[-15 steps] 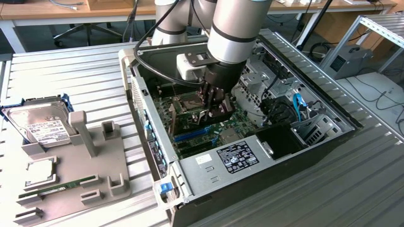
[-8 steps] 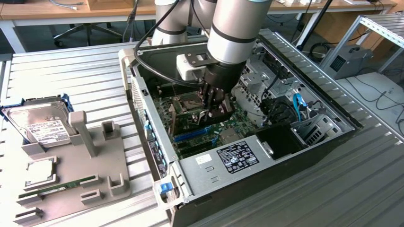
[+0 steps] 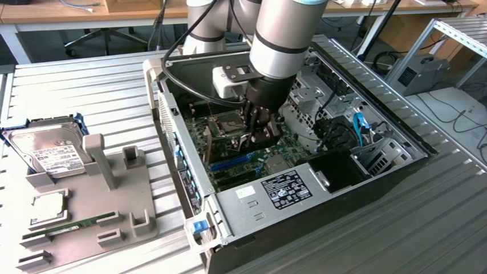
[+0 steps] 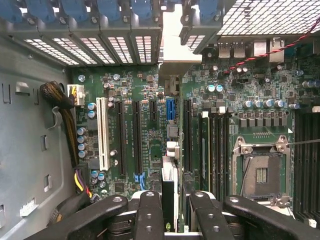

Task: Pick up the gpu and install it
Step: 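Insert the gpu into the slot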

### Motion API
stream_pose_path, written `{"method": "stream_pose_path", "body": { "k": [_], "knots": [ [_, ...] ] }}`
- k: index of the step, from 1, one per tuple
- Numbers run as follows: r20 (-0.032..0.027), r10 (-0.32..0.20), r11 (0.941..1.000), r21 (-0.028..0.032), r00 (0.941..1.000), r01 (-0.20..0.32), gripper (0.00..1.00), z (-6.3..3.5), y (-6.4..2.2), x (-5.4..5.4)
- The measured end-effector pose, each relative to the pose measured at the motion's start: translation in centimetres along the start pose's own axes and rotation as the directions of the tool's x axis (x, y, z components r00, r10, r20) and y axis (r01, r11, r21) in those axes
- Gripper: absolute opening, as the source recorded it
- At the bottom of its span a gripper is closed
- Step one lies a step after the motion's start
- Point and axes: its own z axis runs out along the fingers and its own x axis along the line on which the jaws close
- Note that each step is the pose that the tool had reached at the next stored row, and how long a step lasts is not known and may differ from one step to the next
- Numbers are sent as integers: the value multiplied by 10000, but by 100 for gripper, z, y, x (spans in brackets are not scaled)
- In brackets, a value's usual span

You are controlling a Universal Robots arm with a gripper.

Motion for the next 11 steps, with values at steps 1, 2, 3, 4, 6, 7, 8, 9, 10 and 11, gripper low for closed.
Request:
{"method": "stream_pose_path", "body": {
  "k": [1, 2, 3, 4, 6, 7, 8, 9, 10, 11],
  "knots": [
    [-1, 0, 10000, -1, 10000, 0, 26, 2, 0, 0],
    [-1, 1, 10000, -1, 10000, -1, 26, 4, 0, 0],
    [-1, 0, 10000, -1, 10000, 0, 26, 6, 1, 0],
    [-1, 0, 10000, 0, 10000, 0, 26, 8, 1, 0],
    [2, 0, 10000, 1, 10000, 0, 26, 15, 1, 0],
    [2, 0, 10000, 0, 10000, 0, 26, 19, 1, 0],
    [0, 0, 10000, 0, 10000, 0, 26, 22, 1, 1],
    [0, 0, 10000, 0, 10000, 0, 26, 26, 1, 1],
    [2, 0, 10000, 1, 10000, 0, 26, 31, 3, 1],
    [5, 1, 10000, 0, 10000, -1, 26, 36, 5, 1]
  ]
}}
